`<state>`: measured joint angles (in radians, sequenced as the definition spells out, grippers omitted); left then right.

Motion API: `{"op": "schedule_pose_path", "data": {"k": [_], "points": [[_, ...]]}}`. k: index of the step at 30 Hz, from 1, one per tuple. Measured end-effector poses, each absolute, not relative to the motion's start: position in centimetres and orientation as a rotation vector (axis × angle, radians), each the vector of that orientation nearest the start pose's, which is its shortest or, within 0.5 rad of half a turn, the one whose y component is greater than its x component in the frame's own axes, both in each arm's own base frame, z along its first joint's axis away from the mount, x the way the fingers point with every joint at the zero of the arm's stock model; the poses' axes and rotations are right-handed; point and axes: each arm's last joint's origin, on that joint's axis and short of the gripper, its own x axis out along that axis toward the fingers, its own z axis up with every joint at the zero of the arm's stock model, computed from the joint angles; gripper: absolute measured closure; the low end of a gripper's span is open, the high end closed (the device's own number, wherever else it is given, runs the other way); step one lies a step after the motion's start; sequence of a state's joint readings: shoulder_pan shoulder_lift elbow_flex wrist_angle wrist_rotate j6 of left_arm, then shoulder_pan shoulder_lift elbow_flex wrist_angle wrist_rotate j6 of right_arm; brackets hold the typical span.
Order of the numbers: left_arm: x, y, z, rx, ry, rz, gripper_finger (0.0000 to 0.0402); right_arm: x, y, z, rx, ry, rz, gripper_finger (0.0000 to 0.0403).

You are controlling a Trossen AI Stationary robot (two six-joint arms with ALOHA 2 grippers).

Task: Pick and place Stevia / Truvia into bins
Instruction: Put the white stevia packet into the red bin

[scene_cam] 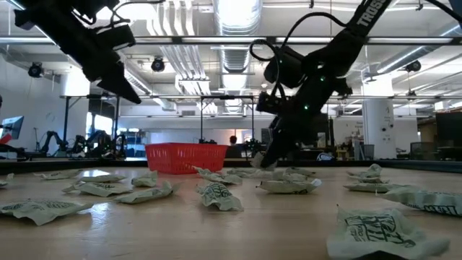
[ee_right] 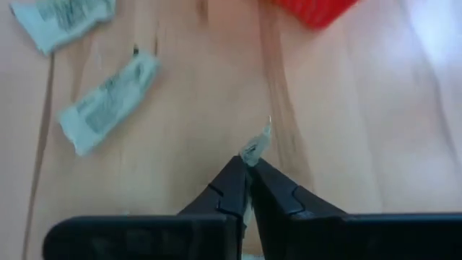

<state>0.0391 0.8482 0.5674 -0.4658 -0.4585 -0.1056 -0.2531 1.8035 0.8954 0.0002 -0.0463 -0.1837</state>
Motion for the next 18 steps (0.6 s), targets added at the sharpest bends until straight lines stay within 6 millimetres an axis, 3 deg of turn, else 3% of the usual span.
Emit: {"op": "schedule_pose_path", "data": {"k": [9,18], "points": [[15.4,1.7,21.7,-0.038,0.843,0.513,0.023,34.8,-8.2,15.6,-0.12,0.809,-0.078,0.039],[15.4,1.5,21.2,-0.101,0.874,0.459,0.023,37.6,-8.6,19.9,-0.284,0.587,-0.061,0.039]]}}
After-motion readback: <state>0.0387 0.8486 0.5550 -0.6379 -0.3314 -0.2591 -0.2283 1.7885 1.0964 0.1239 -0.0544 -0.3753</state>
